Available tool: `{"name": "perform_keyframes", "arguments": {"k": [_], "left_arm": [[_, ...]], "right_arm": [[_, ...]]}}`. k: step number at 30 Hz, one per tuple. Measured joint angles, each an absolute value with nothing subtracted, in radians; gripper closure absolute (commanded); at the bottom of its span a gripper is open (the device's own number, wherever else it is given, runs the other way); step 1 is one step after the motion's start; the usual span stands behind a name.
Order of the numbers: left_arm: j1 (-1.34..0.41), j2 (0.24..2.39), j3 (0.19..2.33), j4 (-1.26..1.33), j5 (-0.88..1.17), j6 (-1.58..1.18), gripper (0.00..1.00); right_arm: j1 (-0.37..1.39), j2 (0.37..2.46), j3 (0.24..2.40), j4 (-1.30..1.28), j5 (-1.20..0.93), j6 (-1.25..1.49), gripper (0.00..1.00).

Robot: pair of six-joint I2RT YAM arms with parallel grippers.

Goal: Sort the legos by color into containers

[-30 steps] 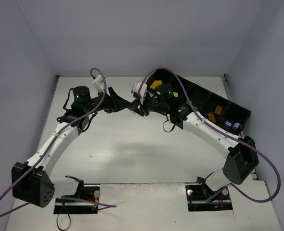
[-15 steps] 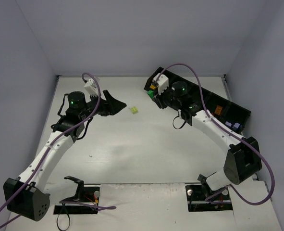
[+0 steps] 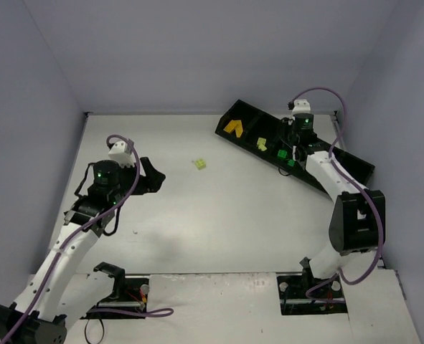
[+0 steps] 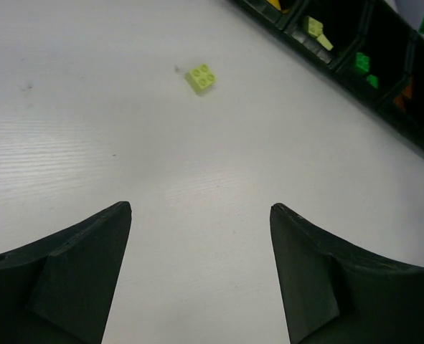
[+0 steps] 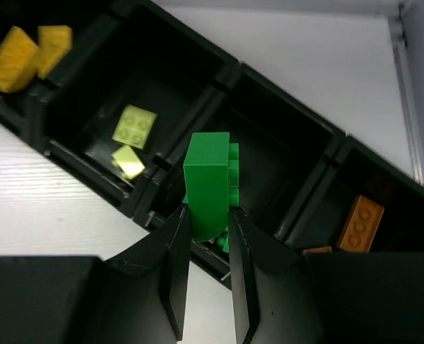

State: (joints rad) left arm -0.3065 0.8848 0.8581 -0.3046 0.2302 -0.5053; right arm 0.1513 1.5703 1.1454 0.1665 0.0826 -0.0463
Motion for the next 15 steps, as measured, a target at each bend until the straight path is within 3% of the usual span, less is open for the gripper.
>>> {"name": "perform_keyframes", "arguments": {"k": [4, 8, 10, 15], "left_arm": [[-0.307, 0.807, 0.836, -0.363, 0.145, -0.458, 0.27], [-0.307, 0.753, 0.82, -0.395, 0.076, -0.419, 0.23], [-0.307, 0.739, 0.813, -0.408, 0.053, -0.405, 0.23], [-0.307, 0.73, 0.766, -0.416, 0.012, -0.374, 0.23]], "right_arm": [[0.118, 1.681, 1.194, 0.133, 0.114, 0.023, 0.87], [0.099, 1.765, 1.225, 0.108, 0.125, 0.083, 0.52], [0.095, 1.794, 1.242, 0.096, 0.135, 0.1, 0.46], [0.091, 1.814, 1.284, 0.082, 0.137, 0.112, 0.43]]}}
